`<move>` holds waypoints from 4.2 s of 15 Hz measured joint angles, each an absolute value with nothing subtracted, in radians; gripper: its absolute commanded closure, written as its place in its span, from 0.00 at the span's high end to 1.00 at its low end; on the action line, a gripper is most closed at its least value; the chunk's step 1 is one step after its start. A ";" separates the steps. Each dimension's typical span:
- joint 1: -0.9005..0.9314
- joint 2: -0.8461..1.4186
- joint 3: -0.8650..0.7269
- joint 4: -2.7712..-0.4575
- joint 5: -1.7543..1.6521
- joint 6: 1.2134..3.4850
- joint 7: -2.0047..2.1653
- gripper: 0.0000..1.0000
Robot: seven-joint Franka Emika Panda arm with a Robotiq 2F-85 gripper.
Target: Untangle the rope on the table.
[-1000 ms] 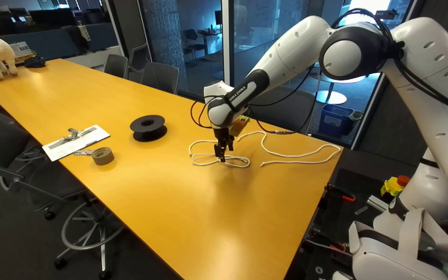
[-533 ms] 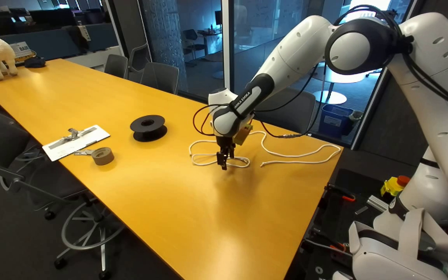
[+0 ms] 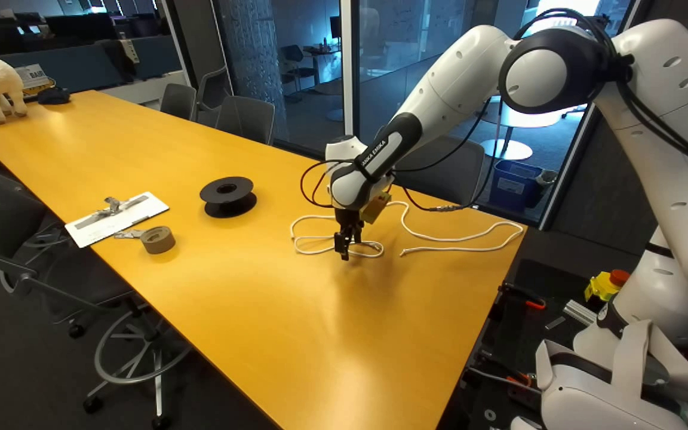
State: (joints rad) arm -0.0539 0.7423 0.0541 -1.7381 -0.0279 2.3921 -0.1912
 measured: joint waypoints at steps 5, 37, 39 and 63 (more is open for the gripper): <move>-0.058 0.752 0.056 -1.738 -0.019 2.407 -0.192 1.00; -0.079 0.766 0.088 -1.731 -0.016 2.430 -0.243 0.08; -0.088 0.756 0.115 -1.731 -0.016 2.430 -0.285 0.08; -0.120 0.475 0.260 -1.799 0.109 2.416 -0.829 0.09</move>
